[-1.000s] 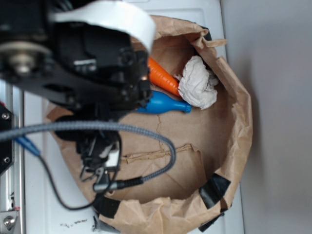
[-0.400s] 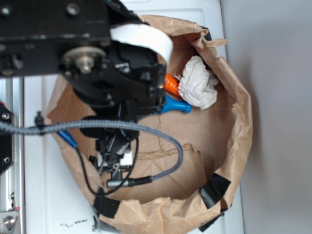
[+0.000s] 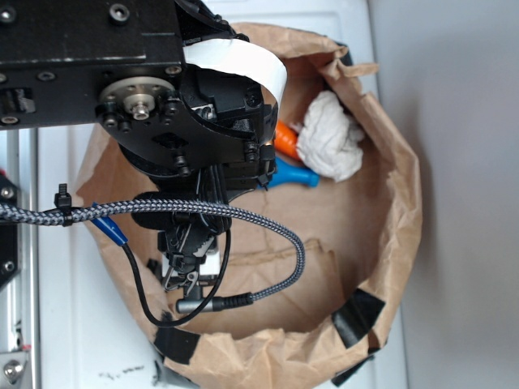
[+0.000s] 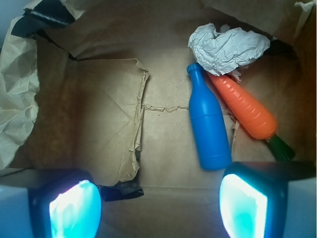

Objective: Grab the blue bottle.

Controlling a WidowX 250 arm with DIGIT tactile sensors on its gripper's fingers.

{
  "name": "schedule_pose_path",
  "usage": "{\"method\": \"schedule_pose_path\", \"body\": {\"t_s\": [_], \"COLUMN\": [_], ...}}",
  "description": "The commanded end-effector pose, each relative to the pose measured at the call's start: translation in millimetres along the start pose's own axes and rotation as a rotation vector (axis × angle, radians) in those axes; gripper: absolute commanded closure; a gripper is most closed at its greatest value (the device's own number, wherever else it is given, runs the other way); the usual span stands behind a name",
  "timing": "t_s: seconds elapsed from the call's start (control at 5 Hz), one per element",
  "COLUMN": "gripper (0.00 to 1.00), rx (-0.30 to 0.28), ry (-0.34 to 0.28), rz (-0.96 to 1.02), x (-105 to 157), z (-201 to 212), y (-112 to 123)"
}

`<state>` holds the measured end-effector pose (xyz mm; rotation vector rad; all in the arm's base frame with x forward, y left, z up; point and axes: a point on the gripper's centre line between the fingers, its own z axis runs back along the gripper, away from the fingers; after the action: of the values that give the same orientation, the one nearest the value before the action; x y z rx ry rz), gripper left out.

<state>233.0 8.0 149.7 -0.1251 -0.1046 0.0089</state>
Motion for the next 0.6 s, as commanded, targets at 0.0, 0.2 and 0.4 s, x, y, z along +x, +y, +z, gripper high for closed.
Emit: {"method": "schedule_pose_path", "body": {"t_s": [0.0,0.2,0.4], "gripper": [0.0,0.0,0.0], "rx": [0.053,0.086,0.118], "ry": [-0.035,-0.054,-0.065], "rz": [0.015,0.015,0.037], "x": [12.4,10.3,17.4], "z": [-34.1,-54.1,-74.0], "y": [12.7,20.5,28.5]}}
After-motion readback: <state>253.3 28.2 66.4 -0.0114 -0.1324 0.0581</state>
